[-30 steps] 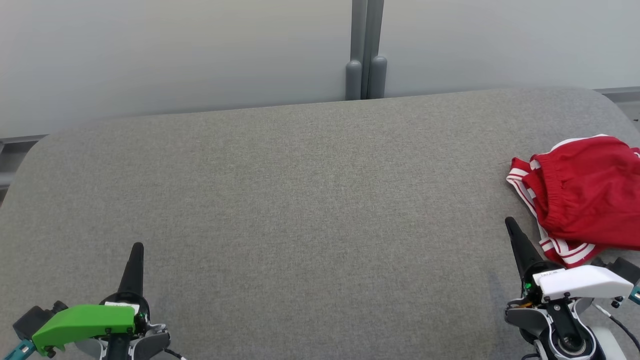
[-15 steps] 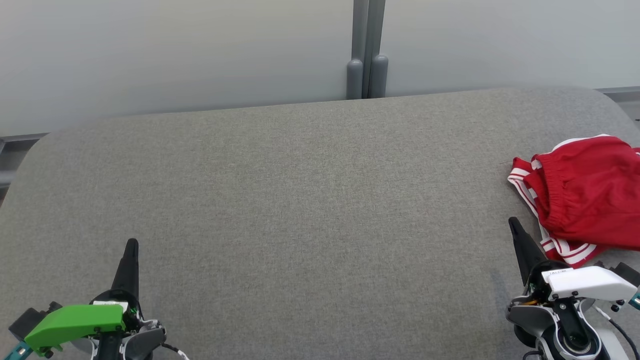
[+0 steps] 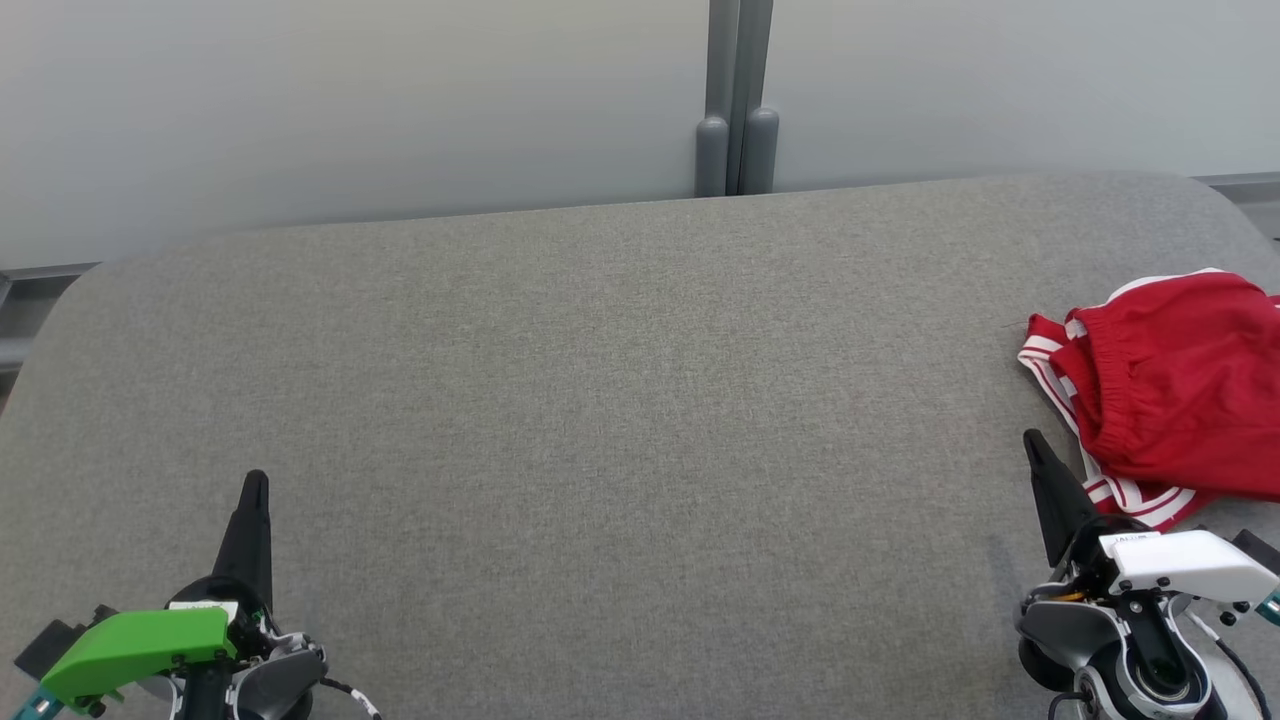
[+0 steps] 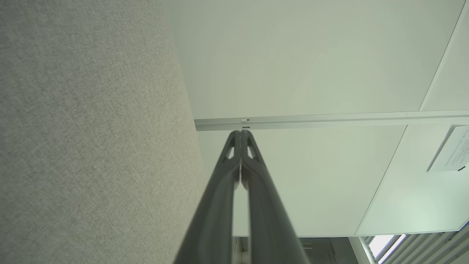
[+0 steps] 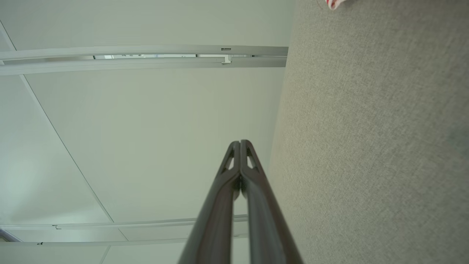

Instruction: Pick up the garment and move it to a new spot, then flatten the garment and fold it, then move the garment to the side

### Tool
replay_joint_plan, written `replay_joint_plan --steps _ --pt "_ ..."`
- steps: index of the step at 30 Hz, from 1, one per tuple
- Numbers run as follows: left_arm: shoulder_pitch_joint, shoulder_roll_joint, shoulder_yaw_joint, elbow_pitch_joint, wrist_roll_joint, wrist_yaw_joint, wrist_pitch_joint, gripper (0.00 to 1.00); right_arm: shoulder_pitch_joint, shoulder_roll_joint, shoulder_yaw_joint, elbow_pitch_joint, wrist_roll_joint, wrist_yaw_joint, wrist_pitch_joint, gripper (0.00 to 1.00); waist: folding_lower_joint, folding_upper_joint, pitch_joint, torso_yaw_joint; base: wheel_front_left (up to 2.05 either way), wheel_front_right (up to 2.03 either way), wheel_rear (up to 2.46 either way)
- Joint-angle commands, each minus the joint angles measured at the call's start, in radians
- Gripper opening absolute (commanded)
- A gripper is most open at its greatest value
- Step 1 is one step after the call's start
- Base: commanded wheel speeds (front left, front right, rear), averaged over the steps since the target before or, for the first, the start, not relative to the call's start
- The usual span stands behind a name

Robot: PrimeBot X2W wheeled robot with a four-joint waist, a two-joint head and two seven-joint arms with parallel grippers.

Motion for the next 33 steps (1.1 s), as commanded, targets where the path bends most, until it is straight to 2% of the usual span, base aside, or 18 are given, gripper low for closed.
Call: replay_joint_plan --steps 1,33 --pt "-0.017 -0.001 0.009 0.001 -0.012 -0.011 0.007 0.0 -0.008 -0.001 -0.005 0.005 0.023 0.0 0.005 0.0 0.0 0.0 0.0 0.0 0.0 0.0 0.0" --pt "-0.017 -0.005 0.014 0.001 -0.011 -0.01 0.011 0.0 -0.01 0.007 -0.015 0.006 0.016 0.0 0.013 0.0 0.0 0.0 0.001 0.001 0.0 0.0 0.0"
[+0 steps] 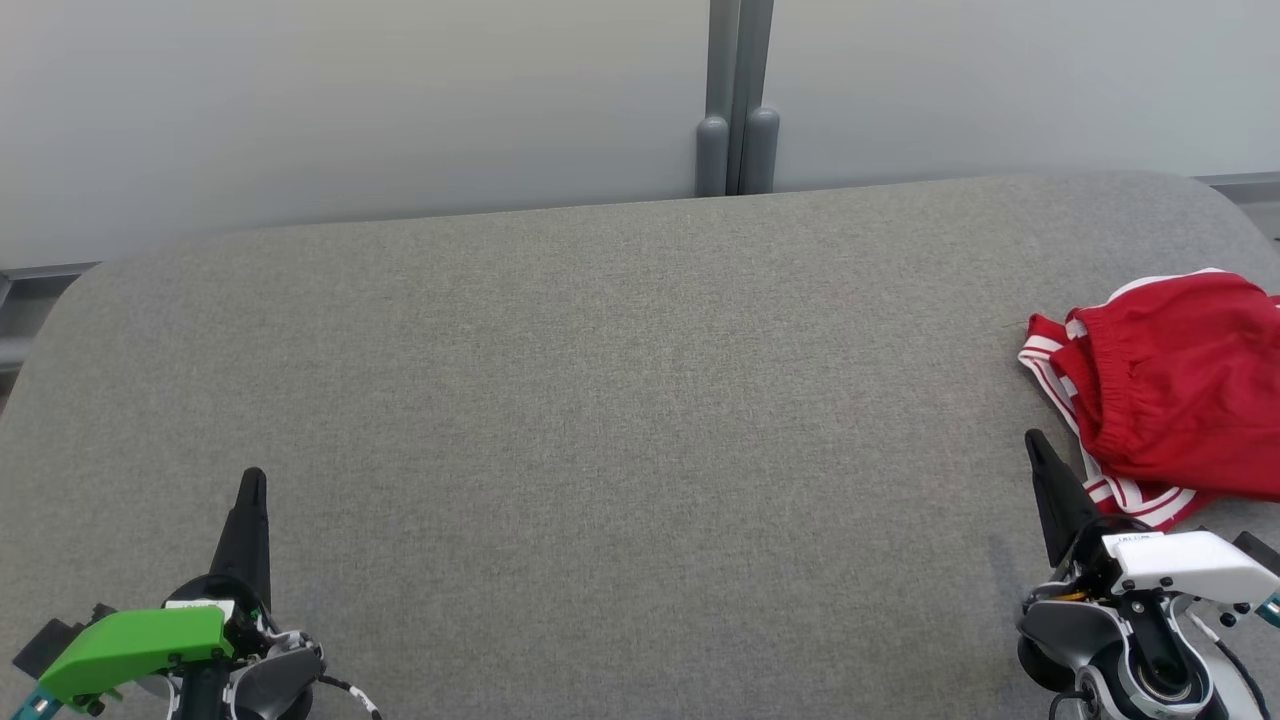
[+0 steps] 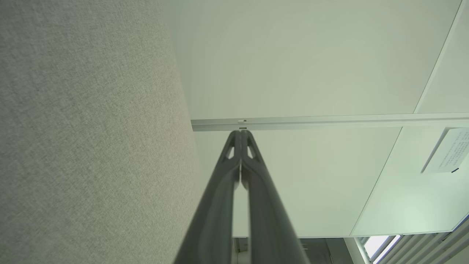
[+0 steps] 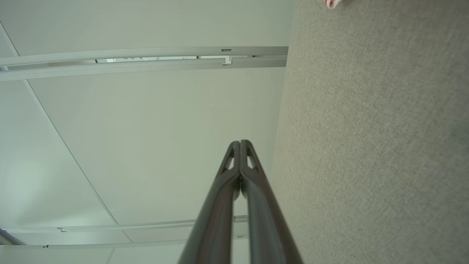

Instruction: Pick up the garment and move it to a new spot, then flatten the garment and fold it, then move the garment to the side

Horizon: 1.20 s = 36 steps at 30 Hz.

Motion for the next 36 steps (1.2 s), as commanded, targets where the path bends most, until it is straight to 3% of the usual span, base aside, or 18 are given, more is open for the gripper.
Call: replay_joint_plan --steps 1,36 --pt "-0.013 0.0 0.002 -0.001 0.002 -0.004 0.002 0.0 -0.008 0.002 -0.003 0.002 -0.004 0.0 0.004 0.0 0.0 -0.0001 0.0 0.0 0.0 0.0 0.0" --pt "-0.013 -0.002 0.005 -0.001 0.007 -0.004 0.006 0.0 -0.009 0.007 -0.011 0.003 -0.011 0.0 0.01 0.0 0.0 -0.0001 0.0 0.0 0.0 0.0 0.0"
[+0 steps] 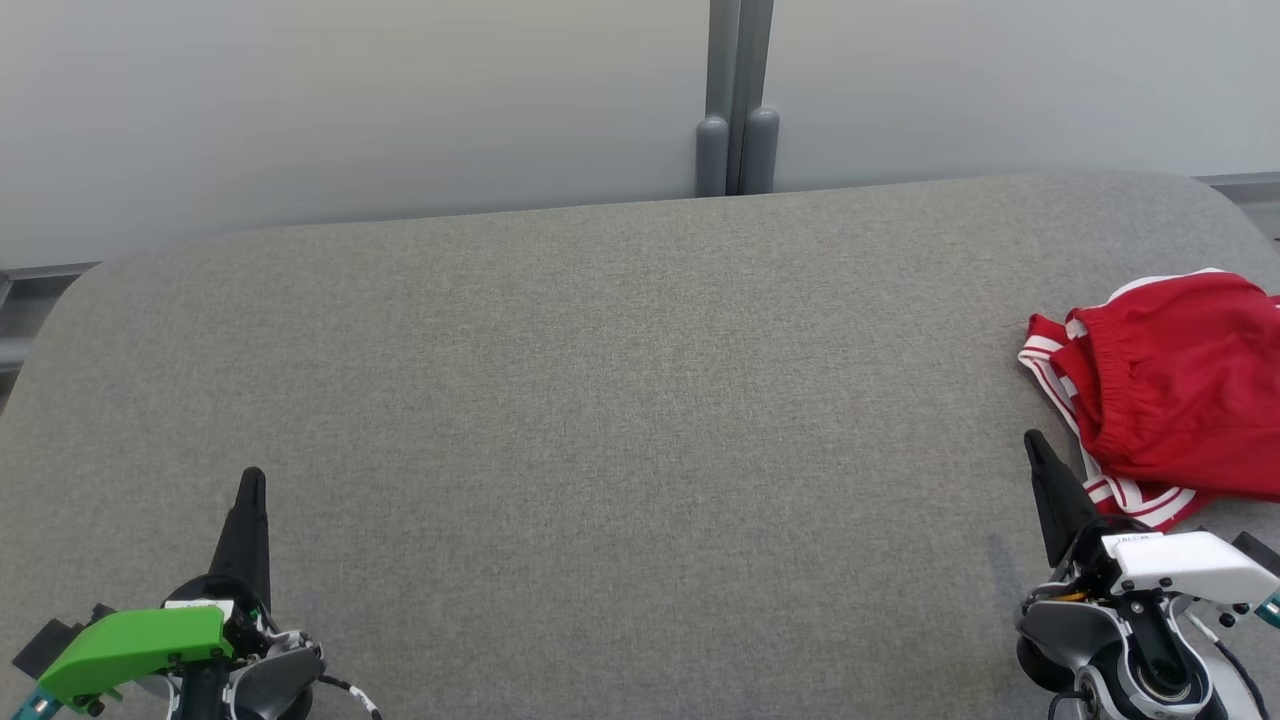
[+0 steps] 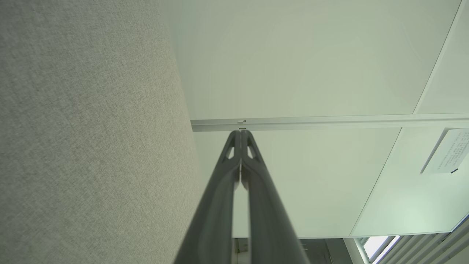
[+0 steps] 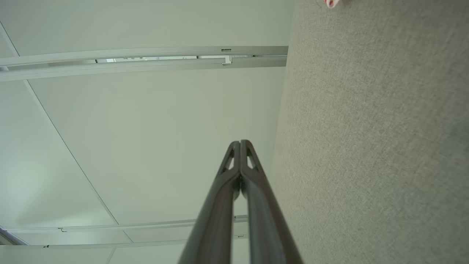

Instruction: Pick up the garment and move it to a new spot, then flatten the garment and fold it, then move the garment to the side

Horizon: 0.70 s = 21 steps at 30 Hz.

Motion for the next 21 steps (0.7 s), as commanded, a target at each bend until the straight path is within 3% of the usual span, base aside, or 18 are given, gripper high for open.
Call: replay_joint_plan --steps 1,21 --pt "-0.012 0.0 0.002 -0.001 0.006 -0.004 0.005 0.0 -0.009 0.0 -0.003 0.002 -0.005 0.0 0.003 0.0 0.0 -0.0001 0.0 0.0 0.0 0.0 0.0" --pt "-0.012 -0.001 0.003 -0.001 0.006 -0.004 0.007 0.0 -0.009 0.002 -0.006 0.002 -0.008 0.0 0.006 0.0 0.0 -0.0001 0.0 0.0 0.0 0.0 0.0"
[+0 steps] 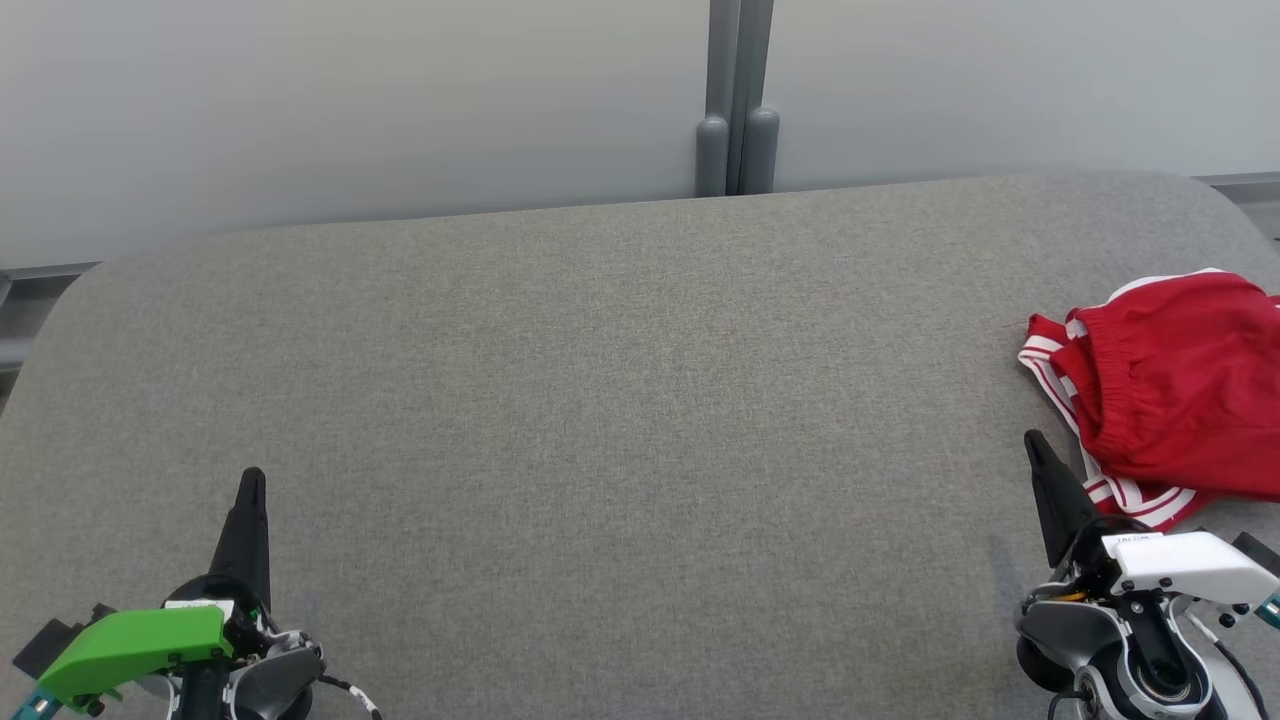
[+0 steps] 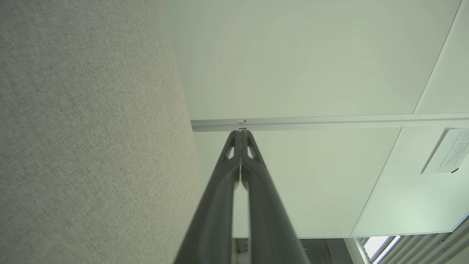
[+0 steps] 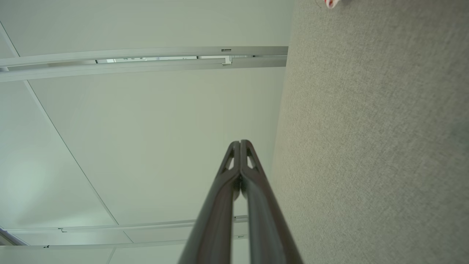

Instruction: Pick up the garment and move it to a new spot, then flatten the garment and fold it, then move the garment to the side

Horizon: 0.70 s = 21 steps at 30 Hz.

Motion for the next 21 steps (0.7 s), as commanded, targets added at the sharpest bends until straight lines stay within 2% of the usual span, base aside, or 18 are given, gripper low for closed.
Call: replay_joint_plan --steps 1,21 --pt "-0.012 0.0 0.002 -0.001 0.003 -0.004 0.007 0.0 -0.01 -0.001 -0.003 0.002 -0.006 0.0 0.004 0.0 0.0 0.0 0.0 0.0 0.0 0.0 0.0" --pt "-0.013 -0.001 0.003 -0.001 0.004 -0.004 0.006 0.0 -0.01 0.001 -0.006 0.002 -0.009 0.0 0.006 0.0 0.0 0.0 0.0 0.0 0.0 0.0 0.0"
